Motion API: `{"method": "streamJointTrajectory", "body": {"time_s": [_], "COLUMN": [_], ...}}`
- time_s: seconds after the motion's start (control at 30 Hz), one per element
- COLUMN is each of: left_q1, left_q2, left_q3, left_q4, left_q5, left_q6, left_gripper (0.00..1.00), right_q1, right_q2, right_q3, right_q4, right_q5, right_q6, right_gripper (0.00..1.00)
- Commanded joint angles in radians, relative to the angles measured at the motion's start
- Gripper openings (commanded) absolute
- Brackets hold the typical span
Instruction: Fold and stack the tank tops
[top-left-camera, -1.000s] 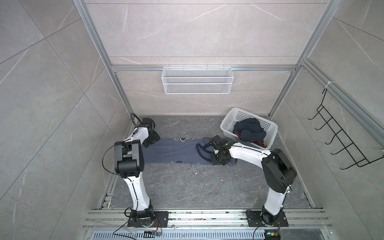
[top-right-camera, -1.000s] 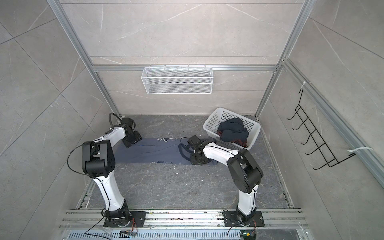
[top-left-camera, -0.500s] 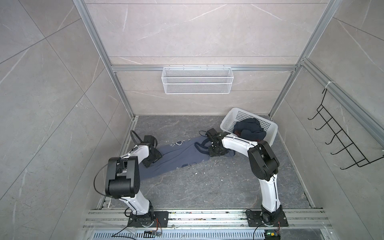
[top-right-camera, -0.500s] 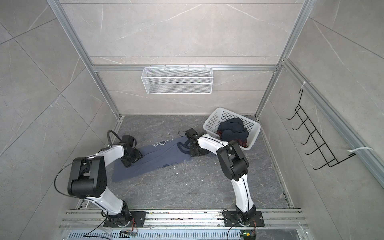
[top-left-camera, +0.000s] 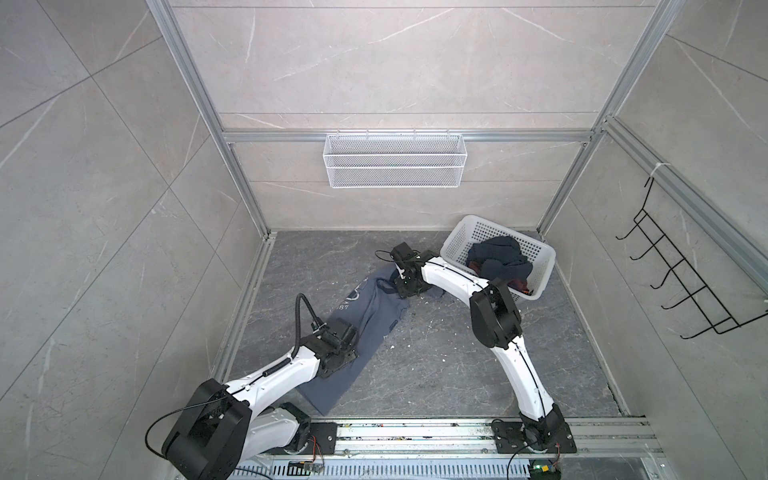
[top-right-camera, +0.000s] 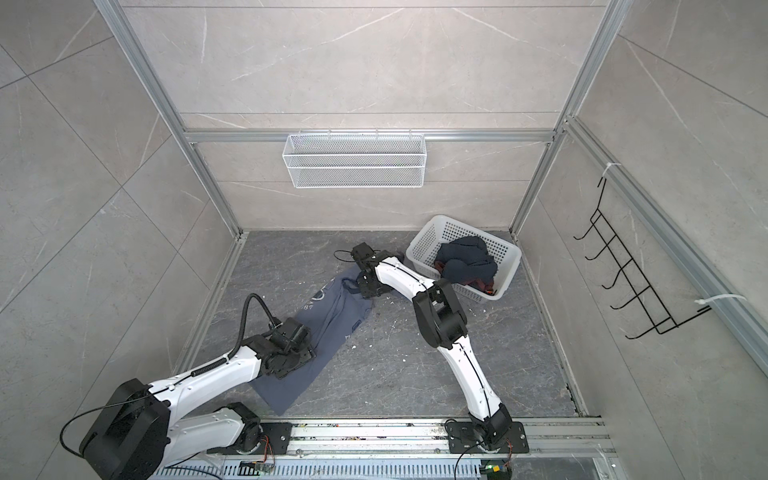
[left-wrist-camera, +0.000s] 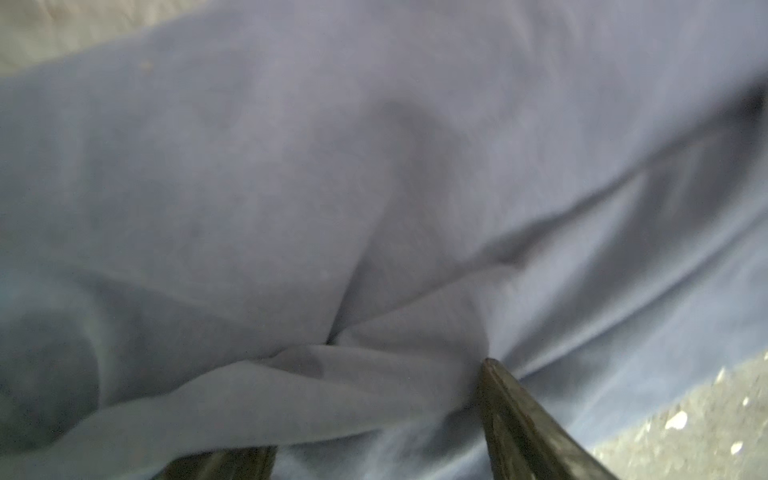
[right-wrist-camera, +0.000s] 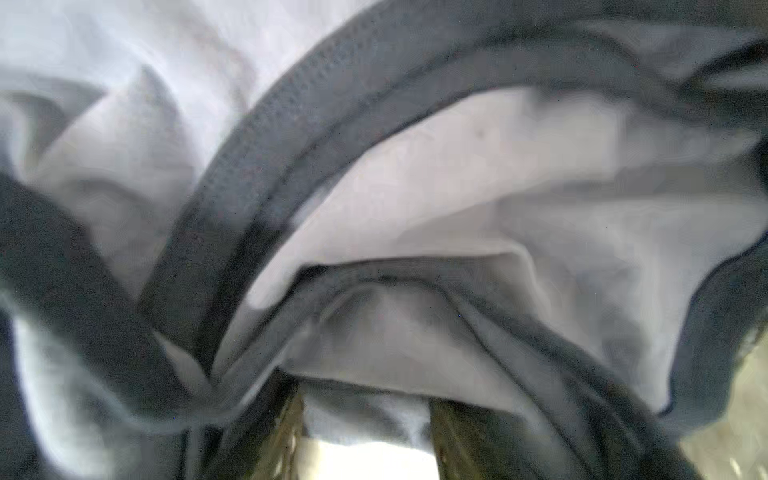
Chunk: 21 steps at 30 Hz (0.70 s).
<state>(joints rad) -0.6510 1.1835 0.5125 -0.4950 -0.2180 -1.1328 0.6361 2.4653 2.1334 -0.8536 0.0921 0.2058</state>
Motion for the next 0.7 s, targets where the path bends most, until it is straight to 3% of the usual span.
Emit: {"method": "streamJointTrajectory", "body": {"time_s": [0.0,0.2,0.3,0.43,0.53,0.6,0.67], "left_q1": [-0.109,-0.3,-0.348,-0.376,-0.372,-0.336,-0.239], "left_q2": [0.031,0.025,-0.031,-0.129,-0.205,-0.235,-0.244], "left_q3": [-0.02,0.043,0.009,0.024,0.122,0.187,0.225], "left_q4": [-0.111,-0.215,-0.228,-0.262,-0.391,-0.43,-0.402], "left_q5": [0.071,0.037,0.042,0.026,-0.071,-0.124,-0.087], "left_q6": [-0.151,-0.25,-0.3,-0.28,-0.224,-0.127,0.016], "left_gripper": [0.75,0.75,0.75,0.75,0.78,0.79,0.79], "right_q1": [0.007,-0.013,-0.061,-0.103,-0.105,-0.103,-0.096], "right_q2": [0.097,0.345,0.407,0.339,0.255,0.212,0.173], "right_q3": [0.169,0.648,0.787,0.736,0.678,0.667,0.665], "right_q4": [-0.099,-0.3,-0.329,-0.293,-0.269,-0.277,-0.313], "right_q5": [-0.035,0.077,0.074,0.04,0.004,-0.051,-0.113], "right_q6": [-0.052,-0.076,-0.077,-0.083,-0.092,-0.082,-0.06], "right_gripper": [0.55,0.6,0.62,0.63,0.64,0.64,0.64]}}
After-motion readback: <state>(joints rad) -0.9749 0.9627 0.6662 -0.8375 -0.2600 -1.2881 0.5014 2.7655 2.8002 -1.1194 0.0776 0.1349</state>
